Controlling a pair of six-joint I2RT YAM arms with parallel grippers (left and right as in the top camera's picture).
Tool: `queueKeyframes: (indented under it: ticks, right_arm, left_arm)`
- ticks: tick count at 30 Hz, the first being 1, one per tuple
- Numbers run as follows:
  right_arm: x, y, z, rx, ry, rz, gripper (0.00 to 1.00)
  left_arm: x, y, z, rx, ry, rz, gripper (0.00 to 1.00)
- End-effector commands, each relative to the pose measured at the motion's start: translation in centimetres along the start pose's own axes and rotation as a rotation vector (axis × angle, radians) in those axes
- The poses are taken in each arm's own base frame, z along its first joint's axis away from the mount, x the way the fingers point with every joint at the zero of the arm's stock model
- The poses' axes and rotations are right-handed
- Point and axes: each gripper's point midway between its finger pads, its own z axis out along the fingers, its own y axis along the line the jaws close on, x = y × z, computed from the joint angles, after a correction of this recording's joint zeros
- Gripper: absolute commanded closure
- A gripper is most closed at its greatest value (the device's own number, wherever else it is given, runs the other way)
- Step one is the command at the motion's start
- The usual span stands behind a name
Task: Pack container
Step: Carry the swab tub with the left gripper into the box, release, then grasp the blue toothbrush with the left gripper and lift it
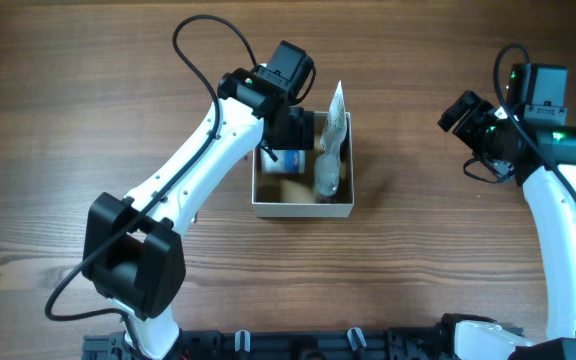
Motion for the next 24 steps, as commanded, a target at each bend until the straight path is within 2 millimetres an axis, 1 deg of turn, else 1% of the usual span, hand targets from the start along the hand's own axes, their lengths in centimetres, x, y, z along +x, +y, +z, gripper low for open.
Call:
queueKeyframes:
  ticks: [1,5,7,8,10,11,13,14,15,16,18,19,21,24]
  right_arm:
    - [-0.3,0.2,-0.1,-0.008,0.000,-0.008,0.00]
    - [-0.3,0.2,-0.1,-0.009,-0.001,-0.008,0.00]
    - [-0.3,0.2,-0.1,-0.008,0.000,-0.008,0.00]
    - [-0.3,0.2,-0.1,-0.008,0.000,-0.008,0.00]
    - [-0.3,0.2,-0.1,-0.008,0.000,-0.008,0.00]
    - [-0.3,0.2,-0.1,-0.008,0.000,-0.008,0.00]
    - [-0.3,0.2,-0.1,-0.008,0.000,-0.008,0.00]
    - [-0.3,0.2,-0.1,-0.008,0.000,-0.008,0.00]
    - [-0.3,0.2,-0.1,-0.008,0.000,-0.008,0.00]
    - [-0.3,0.2,-0.1,-0.008,0.000,-0.008,0.00]
    - [-0.3,0.2,-0.1,-0.009,-0.001,-0.008,0.00]
    - [-0.3,0.2,-0.1,-0.008,0.000,-0.008,0.00]
    - [-0.3,0.2,-0.1,-0.008,0.000,-0.008,0.00]
    - [-0.3,0.2,-0.1,-0.008,0.000,-0.008,0.00]
  left_arm:
    - [-1.6,0.5,-3.2,-0.001,-0.096,-0.022,0.08]
    - [-3.0,1.0,-5.6,0.022,-0.157,-0.047,0.08]
    - [-3.6,2.2,-7.0,0.015,-0.192,-0.073,0.08]
    - [-3.7,2.8,-7.3,0.006,-0.199,-0.083,0.07]
    - [-3.8,4.6,-8.0,-0.022,-0.199,-0.116,0.04]
    - [-3.6,5.7,-8.0,-0.038,-0.186,-0.137,0.03]
    - [-3.0,8.8,-7.8,-0.086,-0.134,-0.198,0.00]
    - [-2.6,10.4,-7.6,-0.110,-0.104,-0.229,0.00]
    - [-2.3,11.5,-7.5,-0.126,-0.083,-0.251,0.00]
    - [-1.8,13.3,-7.4,-0.153,-0.048,-0.292,0.00]
    - [-1.0,15.6,-7.2,-0.182,-0.004,-0.340,0.00]
    - [-0.6,16.5,-6.9,-0.176,0.026,-0.349,0.00]
    - [0.3,16.8,-5.9,-0.094,0.090,-0.275,0.00]
    - [1.6,17.7,-4.9,-0.081,0.143,-0.239,0.00]
